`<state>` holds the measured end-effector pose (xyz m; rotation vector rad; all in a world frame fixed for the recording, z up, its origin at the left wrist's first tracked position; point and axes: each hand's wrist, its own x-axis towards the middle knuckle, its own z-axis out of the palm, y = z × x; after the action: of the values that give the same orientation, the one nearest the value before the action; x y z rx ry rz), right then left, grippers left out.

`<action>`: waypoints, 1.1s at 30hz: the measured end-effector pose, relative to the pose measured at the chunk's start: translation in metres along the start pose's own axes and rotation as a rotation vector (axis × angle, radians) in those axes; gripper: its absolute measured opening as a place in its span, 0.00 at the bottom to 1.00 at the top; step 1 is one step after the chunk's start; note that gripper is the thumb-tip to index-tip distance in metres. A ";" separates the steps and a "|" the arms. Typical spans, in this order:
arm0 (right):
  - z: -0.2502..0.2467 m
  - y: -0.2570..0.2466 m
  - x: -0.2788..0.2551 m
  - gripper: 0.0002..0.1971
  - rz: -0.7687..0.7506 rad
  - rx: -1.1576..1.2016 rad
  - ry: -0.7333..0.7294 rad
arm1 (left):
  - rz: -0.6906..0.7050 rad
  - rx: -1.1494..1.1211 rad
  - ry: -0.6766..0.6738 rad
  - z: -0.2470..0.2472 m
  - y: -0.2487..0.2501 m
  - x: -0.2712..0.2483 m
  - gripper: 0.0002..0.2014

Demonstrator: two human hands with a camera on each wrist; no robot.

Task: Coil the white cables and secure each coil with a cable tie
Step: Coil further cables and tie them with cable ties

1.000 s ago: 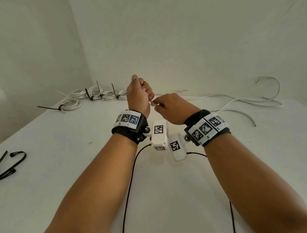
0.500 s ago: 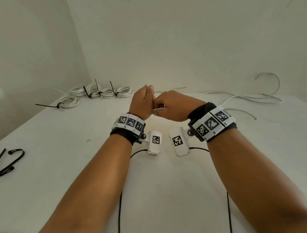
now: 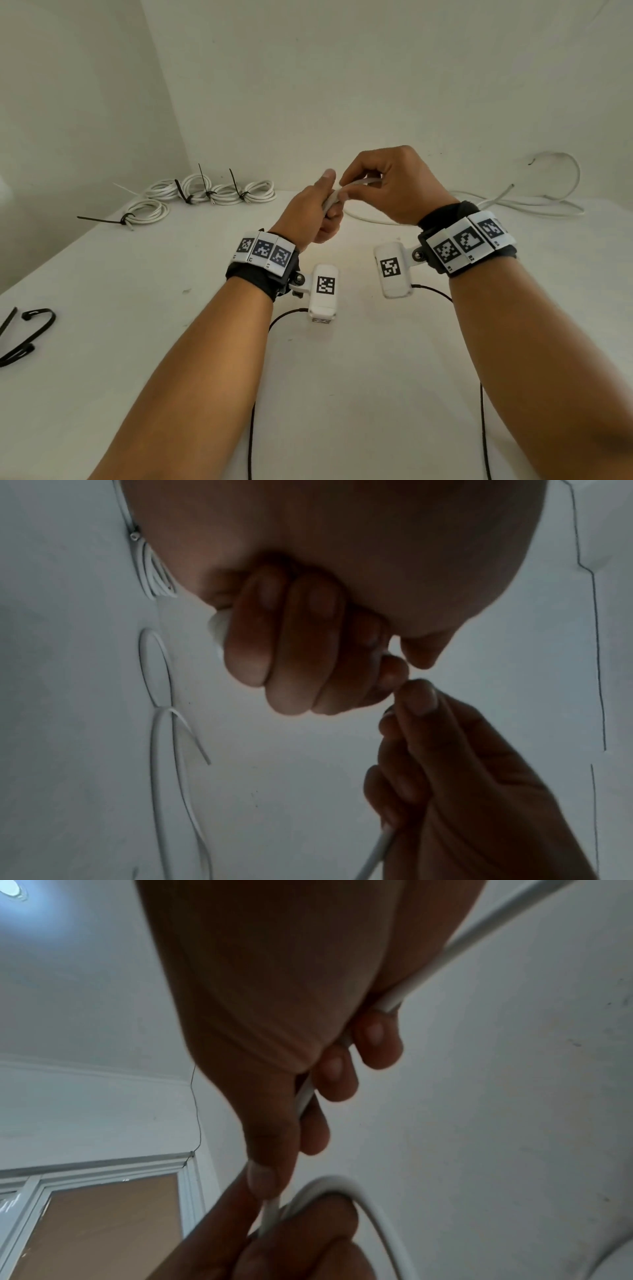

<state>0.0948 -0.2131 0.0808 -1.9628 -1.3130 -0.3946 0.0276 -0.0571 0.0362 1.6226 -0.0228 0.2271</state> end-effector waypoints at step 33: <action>0.049 -0.012 -0.004 0.07 0.151 -0.109 -0.342 | 0.294 -0.435 0.364 -0.012 0.024 0.011 0.19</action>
<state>0.0759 -0.1779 0.0496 -2.2779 -1.3601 -0.0573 0.0335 -0.0454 0.0619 1.1224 -0.0296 0.6933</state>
